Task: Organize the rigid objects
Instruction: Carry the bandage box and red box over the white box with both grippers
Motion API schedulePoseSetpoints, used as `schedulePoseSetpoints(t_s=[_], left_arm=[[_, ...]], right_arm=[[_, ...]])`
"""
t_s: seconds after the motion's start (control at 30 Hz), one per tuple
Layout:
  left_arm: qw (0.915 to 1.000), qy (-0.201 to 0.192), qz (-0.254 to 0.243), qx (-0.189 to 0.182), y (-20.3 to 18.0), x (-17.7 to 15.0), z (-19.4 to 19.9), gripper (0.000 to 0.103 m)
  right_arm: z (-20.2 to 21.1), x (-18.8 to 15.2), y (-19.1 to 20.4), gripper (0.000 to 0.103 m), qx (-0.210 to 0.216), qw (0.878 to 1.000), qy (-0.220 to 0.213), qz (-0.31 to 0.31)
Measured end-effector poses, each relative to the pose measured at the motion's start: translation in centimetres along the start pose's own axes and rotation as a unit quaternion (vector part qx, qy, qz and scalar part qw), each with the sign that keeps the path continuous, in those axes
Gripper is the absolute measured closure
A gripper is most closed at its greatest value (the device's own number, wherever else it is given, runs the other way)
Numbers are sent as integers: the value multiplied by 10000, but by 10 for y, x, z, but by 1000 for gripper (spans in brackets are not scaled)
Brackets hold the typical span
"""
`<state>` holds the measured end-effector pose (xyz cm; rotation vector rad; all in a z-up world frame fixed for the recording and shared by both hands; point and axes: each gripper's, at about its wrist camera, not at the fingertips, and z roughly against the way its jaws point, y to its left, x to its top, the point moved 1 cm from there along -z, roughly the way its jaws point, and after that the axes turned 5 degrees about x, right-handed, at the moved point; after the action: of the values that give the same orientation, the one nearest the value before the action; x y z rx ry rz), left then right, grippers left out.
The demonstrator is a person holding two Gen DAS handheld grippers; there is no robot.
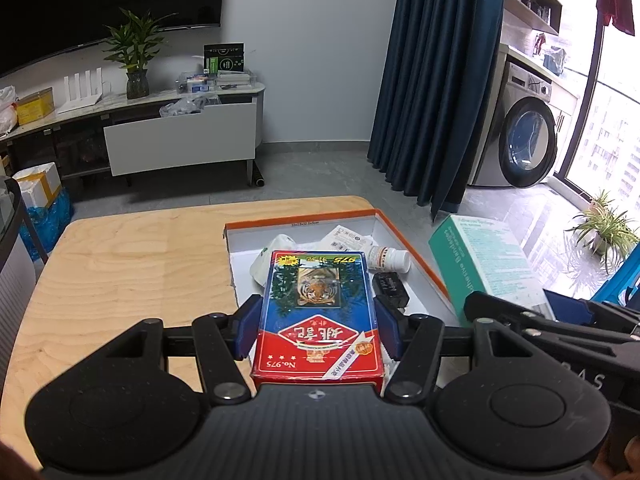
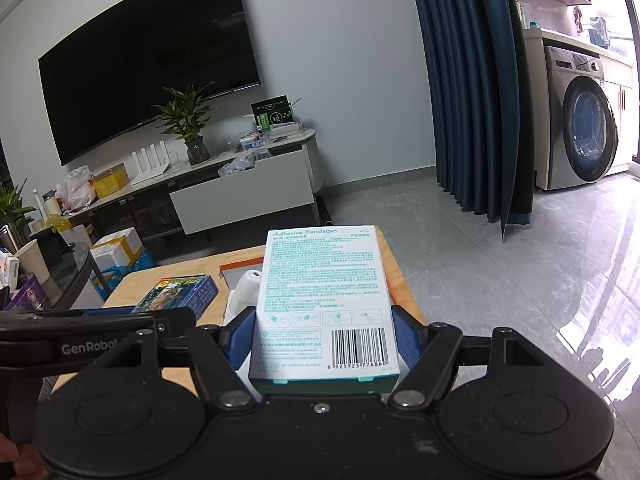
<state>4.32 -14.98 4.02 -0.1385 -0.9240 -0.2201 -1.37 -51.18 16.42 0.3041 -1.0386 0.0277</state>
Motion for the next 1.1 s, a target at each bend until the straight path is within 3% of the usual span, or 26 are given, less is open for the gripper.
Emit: schedulePoseSetpoints(t_s=[0.47, 1.1], left_arm=[[9999, 114, 48, -15, 0, -4, -6, 43], [9997, 241, 38, -44, -2, -7, -17, 43]], right_arm=[[-6, 1, -15, 19, -252, 9996, 56, -66], [-29, -2, -12, 19, -157, 9995, 285, -14]])
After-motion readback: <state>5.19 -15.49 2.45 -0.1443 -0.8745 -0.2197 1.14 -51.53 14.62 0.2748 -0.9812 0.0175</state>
